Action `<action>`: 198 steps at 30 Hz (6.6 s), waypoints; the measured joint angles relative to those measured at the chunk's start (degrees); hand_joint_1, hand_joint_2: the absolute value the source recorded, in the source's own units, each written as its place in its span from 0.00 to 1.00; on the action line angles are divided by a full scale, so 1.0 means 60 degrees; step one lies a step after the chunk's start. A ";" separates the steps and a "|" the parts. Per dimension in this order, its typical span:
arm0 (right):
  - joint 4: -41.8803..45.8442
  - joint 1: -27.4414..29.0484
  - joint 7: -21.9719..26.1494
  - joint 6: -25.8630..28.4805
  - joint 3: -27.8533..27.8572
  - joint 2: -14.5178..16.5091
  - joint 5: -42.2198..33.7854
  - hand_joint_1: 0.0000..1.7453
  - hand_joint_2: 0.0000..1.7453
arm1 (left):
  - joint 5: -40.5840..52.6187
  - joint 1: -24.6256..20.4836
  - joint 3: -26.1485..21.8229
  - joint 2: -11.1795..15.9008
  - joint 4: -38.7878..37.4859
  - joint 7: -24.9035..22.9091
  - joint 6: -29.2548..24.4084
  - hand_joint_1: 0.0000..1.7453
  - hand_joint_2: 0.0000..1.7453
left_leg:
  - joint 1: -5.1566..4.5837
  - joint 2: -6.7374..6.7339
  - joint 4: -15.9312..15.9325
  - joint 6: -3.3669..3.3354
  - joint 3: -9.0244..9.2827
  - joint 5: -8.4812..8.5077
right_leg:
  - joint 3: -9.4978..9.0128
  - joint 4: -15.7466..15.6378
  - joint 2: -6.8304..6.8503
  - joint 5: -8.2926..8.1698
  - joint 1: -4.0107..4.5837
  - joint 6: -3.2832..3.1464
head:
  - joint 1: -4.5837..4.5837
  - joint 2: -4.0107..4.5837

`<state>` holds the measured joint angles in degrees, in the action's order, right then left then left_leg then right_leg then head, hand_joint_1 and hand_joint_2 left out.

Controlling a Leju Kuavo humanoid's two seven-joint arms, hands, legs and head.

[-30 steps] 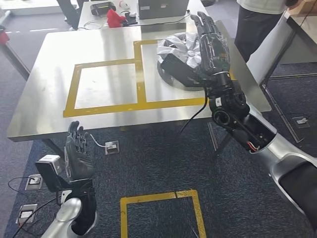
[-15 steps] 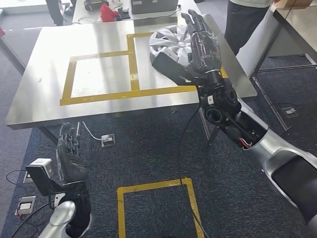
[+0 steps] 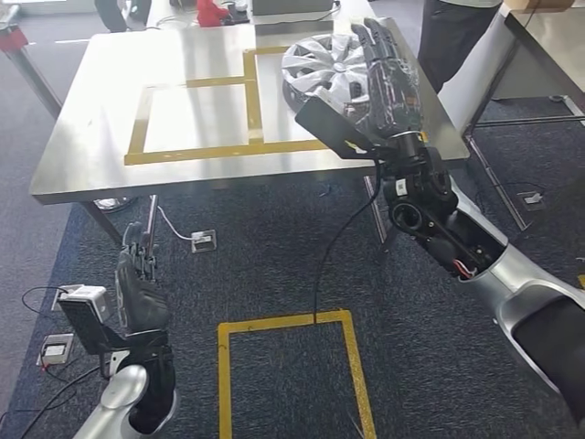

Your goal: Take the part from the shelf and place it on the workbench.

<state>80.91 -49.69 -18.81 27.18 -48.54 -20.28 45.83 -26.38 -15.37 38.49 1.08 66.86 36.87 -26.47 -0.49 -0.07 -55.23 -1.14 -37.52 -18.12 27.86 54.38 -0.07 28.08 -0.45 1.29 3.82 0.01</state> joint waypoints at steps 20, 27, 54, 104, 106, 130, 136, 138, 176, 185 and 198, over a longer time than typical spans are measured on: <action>0.0078 0.0151 0.0102 0.0180 -0.0129 -0.0015 0.0109 0.00 1.00 | -0.0148 0.0054 0.0000 0.0080 0.0007 0.0090 -0.0006 0.00 0.00 | 0.0142 0.0033 0.0062 -0.0184 0.0994 -0.0947 | 0.1939 0.1596 0.0045 0.0085 -0.0197 0.0329 | -0.0158 0.0002; -0.0061 0.0152 0.0137 0.0201 -0.0129 -0.0013 0.0095 0.00 1.00 | -0.0175 0.0056 0.0000 0.0079 -0.0018 0.0101 0.0000 0.00 0.00 | 0.0062 0.0038 -0.0021 -0.0185 0.0270 -0.0429 | 0.1280 0.2173 0.0036 -0.0345 -0.0146 0.0243 | 0.0020 -0.0001; -0.0124 0.0149 0.0003 0.0110 -0.0042 -0.0027 0.0098 0.00 1.00 | -0.0126 0.0069 0.0000 0.0100 -0.0018 0.0153 0.0119 0.00 0.00 | 0.0102 0.0021 0.0206 -0.0239 0.0912 -0.0804 | 0.2202 0.2505 0.0042 0.0446 -0.0179 0.0318 | -0.0070 0.0002; 0.0537 0.0668 -0.0428 0.0081 0.0168 -0.0343 0.0016 0.00 1.00 | -0.0088 0.0154 0.0000 0.0099 -0.0012 0.0025 0.0044 0.00 0.00 | 0.0134 0.0037 -0.1363 0.0211 0.0313 -0.1375 | 0.0751 0.0010 0.0021 -0.0657 -0.0119 -0.0224 | -0.0326 0.0002; 0.0648 0.0705 -0.0464 0.0091 0.0200 -0.0397 -0.0016 0.00 1.00 | -0.0089 0.0156 0.0000 0.0104 -0.0011 0.0046 0.0036 0.00 0.00 | 0.0119 0.0044 -0.0257 0.0133 0.0803 -0.1012 | 0.0811 0.0039 0.0001 -0.0663 -0.0072 -0.0162 | -0.0336 0.0002; 0.1229 0.1409 -0.0369 0.0107 0.0416 -0.0693 -0.0208 0.00 0.00 | -0.0070 0.0210 0.0000 0.0087 -0.0007 -0.0015 -0.0159 0.00 0.00 | 0.0106 0.0082 0.0056 0.0053 0.0886 -0.1006 | 0.0815 -0.0101 -0.0028 -0.0730 -0.0028 -0.0039 | -0.0179 0.0002; 0.1247 0.1438 -0.0220 0.0062 0.0418 -0.0693 -0.0175 0.00 0.00 | -0.0073 0.0217 0.0000 0.0099 0.0042 -0.0046 -0.0210 0.00 0.00 | 0.0107 0.0081 0.0087 0.0060 0.0903 -0.0999 | 0.0815 -0.0100 -0.0028 -0.0728 -0.0027 -0.0040 | -0.0193 0.0002; 0.1264 0.1459 -0.0199 0.0056 0.0419 -0.0693 -0.0175 0.00 0.00 | -0.0071 0.0219 0.0000 0.0105 0.0064 -0.0050 -0.0211 0.00 0.00 | 0.0107 0.0081 0.0094 0.0061 0.0907 -0.0998 | 0.0815 -0.0100 -0.0028 -0.0727 -0.0027 -0.0041 | -0.0194 0.0002; 0.1657 0.1995 0.0075 0.0060 0.0725 -0.0715 -0.0903 0.00 0.00 | -0.0077 0.0269 0.0004 0.0178 0.0386 -0.0211 -0.0306 0.00 0.00 | 0.0237 -0.0008 -0.3032 0.0325 -0.0530 -0.2300 | 0.1004 0.0278 -0.0188 -0.0568 -0.0132 -0.0151 | -0.0331 0.0002; 0.1688 0.2042 0.0120 0.0057 0.0757 -0.0723 -0.0942 0.00 0.00 | -0.0085 0.0232 0.0004 0.0181 0.0388 -0.0207 -0.0306 0.00 0.00 | 0.0007 0.0239 -0.0060 -0.0237 0.0504 -0.0748 | 0.0952 0.0282 -0.0459 -0.0414 -0.0045 -0.0013 | -0.0334 0.0002; 0.1702 0.2093 0.0140 0.0062 0.0845 -0.0743 -0.0943 0.00 0.00 | -0.0096 0.0239 0.0004 0.0141 0.0390 -0.0204 -0.0306 0.00 0.00 | 0.0038 -0.0205 -0.0228 0.0007 0.0636 -0.1010 | 0.1137 0.0389 0.0162 -0.0531 -0.0088 0.0116 | -0.0004 0.0001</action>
<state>91.13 -37.13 -17.97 27.56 -43.47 -24.74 40.17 -26.96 -13.93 38.51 1.92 69.20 35.65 -28.30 -0.26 -1.30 -56.60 -1.10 -33.70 -24.18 34.68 56.72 0.90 24.90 -0.98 1.99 3.80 0.02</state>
